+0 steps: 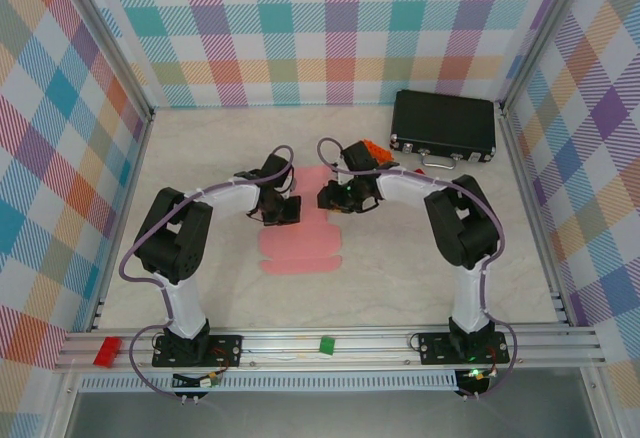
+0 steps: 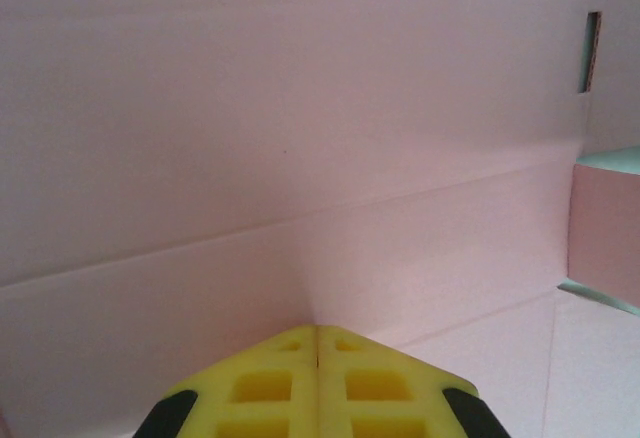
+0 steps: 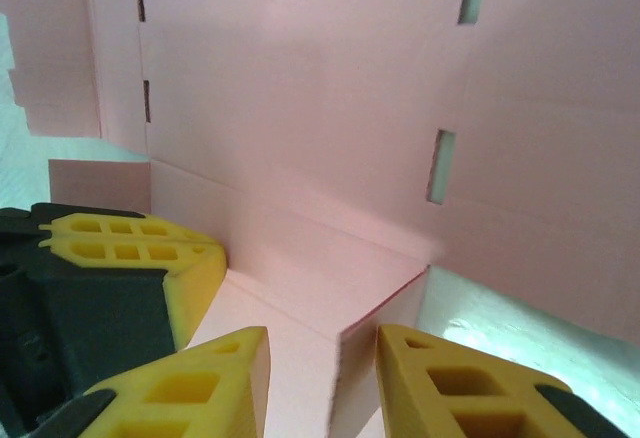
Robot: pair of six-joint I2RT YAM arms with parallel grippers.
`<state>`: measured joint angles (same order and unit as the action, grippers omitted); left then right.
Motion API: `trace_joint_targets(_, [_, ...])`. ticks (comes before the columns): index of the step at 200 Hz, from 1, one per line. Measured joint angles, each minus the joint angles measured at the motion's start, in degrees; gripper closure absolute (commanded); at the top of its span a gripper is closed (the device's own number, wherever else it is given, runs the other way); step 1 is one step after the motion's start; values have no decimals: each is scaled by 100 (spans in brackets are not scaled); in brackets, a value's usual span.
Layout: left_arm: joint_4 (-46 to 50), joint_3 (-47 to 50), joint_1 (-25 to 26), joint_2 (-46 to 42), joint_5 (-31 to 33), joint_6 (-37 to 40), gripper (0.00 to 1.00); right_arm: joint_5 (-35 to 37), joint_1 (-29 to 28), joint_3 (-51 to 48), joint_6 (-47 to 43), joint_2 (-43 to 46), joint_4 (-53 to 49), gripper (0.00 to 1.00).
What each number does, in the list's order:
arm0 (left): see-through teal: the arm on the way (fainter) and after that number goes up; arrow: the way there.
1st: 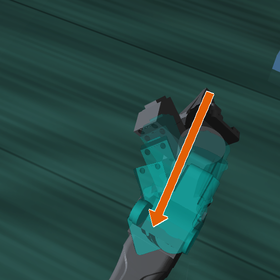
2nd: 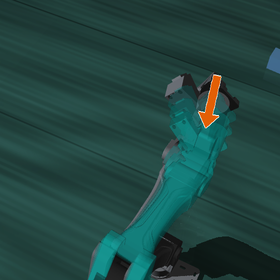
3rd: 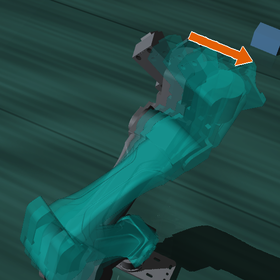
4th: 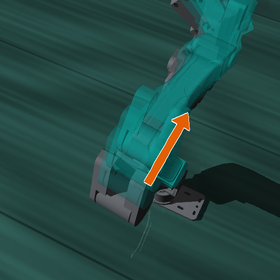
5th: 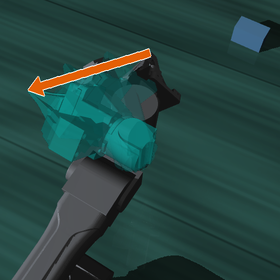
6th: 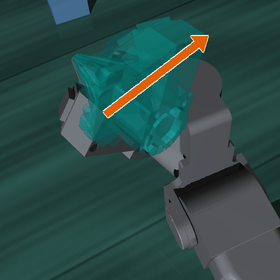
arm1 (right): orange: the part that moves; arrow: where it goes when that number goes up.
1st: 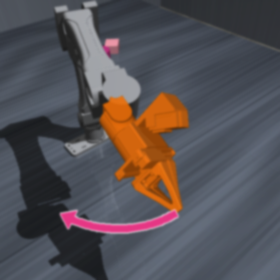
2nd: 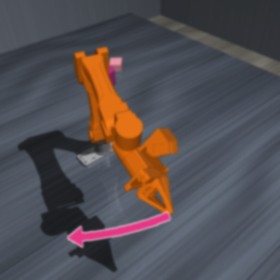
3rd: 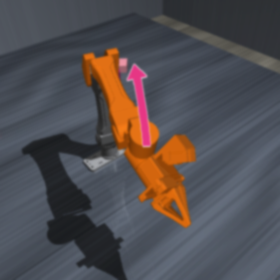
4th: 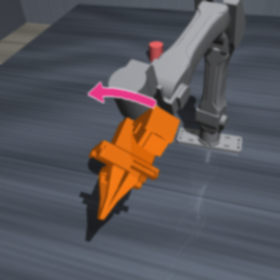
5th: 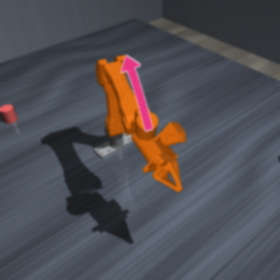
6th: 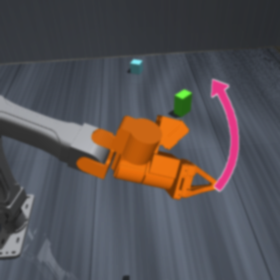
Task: Fold the paper box
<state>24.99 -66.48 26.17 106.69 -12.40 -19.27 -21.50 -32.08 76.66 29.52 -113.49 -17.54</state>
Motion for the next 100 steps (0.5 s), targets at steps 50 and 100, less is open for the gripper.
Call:
trace_joint_targets(50, [225,-170,13,-205,262,111,85,280,210,645,-474,118,-566,65])
trace_joint_targets(100, [-68,487,175,-1241,328,-308,95,131,271,1908,-946,-393,-1080,73])
